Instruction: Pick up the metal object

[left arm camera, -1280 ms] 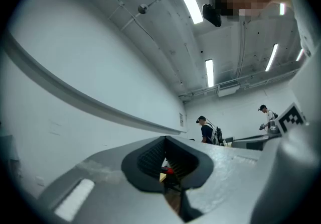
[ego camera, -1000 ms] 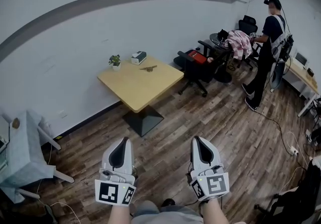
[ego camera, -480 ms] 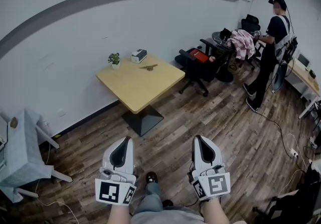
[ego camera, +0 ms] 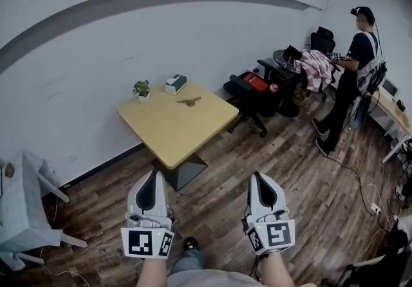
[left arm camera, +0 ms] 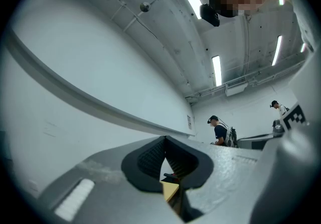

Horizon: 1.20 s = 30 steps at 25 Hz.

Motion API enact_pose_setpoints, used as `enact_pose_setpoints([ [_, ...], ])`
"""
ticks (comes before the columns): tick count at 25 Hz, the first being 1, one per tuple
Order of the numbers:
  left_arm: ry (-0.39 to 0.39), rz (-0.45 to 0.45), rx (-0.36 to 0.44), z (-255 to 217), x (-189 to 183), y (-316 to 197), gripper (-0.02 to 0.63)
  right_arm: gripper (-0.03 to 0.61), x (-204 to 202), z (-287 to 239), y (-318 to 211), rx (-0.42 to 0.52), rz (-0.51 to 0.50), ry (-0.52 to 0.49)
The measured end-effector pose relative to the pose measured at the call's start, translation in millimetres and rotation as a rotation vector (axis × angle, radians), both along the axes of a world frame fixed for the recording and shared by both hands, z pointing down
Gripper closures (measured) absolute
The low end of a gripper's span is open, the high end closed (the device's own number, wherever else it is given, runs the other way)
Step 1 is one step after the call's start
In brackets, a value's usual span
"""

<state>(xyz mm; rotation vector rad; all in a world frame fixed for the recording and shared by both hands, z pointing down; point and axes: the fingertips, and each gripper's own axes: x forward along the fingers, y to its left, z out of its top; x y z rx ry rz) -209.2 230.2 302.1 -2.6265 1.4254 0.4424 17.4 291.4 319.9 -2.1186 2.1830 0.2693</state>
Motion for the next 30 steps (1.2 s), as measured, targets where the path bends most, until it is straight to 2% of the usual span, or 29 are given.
enact_pose_setpoints([
  [7, -0.019, 0.002, 0.005, -8, 7, -71, 0.609, 0.577, 3, -8, -75, 0.001, -0.016, -0.021],
  [15, -0.011, 0.004, 0.020, -16, -9, -140, 0.609, 0.577, -14, -12, -145, 0.023, -0.023, -0.029],
  [20, -0.012, 0.024, 0.016, -11, -10, -168, 0.609, 0.577, -20, -5, -165, 0.011, -0.009, -0.024],
  [26, -0.006, 0.061, -0.027, 5, 3, -185, 0.609, 0.577, -5, 9, -170, -0.032, 0.037, -0.033],
  [30, 0.000, 0.057, -0.036, 8, 6, -201, 0.609, 0.577, 1, 12, -188, -0.040, 0.035, -0.028],
])
